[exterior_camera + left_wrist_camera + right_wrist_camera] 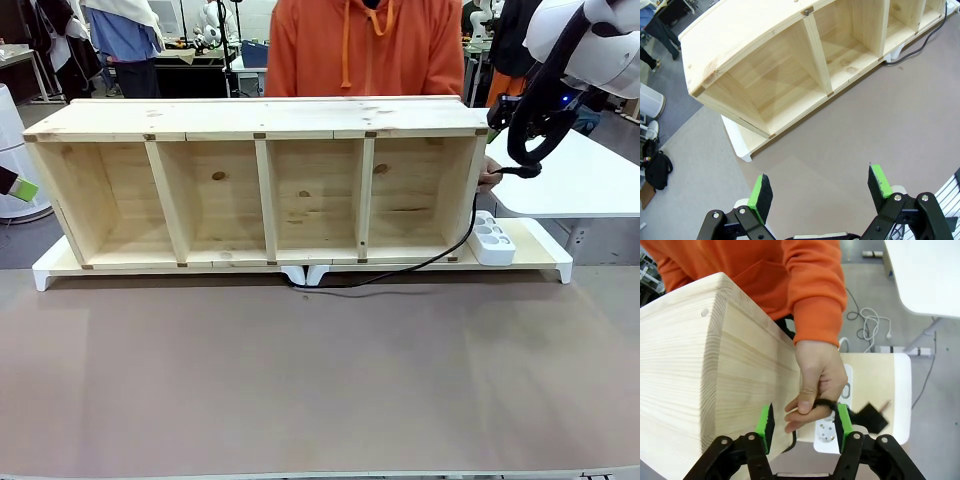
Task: Perform cable management.
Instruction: Release the Power Cable when the human grasps it.
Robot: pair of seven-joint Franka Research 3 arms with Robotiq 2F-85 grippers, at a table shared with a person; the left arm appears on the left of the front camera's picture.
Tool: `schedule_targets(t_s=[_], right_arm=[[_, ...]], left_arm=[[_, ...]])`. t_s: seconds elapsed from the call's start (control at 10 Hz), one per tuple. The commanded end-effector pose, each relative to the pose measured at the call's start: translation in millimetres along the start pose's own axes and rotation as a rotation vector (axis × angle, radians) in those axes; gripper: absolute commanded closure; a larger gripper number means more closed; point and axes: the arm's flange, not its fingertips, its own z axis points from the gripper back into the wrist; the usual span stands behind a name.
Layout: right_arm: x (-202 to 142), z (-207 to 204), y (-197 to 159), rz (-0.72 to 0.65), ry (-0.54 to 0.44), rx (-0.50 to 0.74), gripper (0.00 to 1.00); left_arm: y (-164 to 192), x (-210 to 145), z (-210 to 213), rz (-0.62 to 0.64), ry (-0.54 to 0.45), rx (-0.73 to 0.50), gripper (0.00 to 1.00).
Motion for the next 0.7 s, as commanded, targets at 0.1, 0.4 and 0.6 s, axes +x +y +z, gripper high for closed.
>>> schedule_targets(t_s=[0.1, 0.4, 0.6], right_arm=[[3.9, -3.3, -1.3, 0.022, -0.003, -0.021, 0.16], [0.4, 0.3, -0.1, 0.009, -0.002, -0.008, 0.16], [0.4, 0.3, -0.1, 0.009, -0.002, -0.008, 0.16]], left_arm=[[0.8, 0.2, 0.0, 0.003, -0.002, 0.003, 0.00], [0.8, 0.2, 0.0, 0.003, -0.002, 0.003, 0.00], [0.8, 0.2, 0.0, 0.003, -0.002, 0.003, 0.00]])
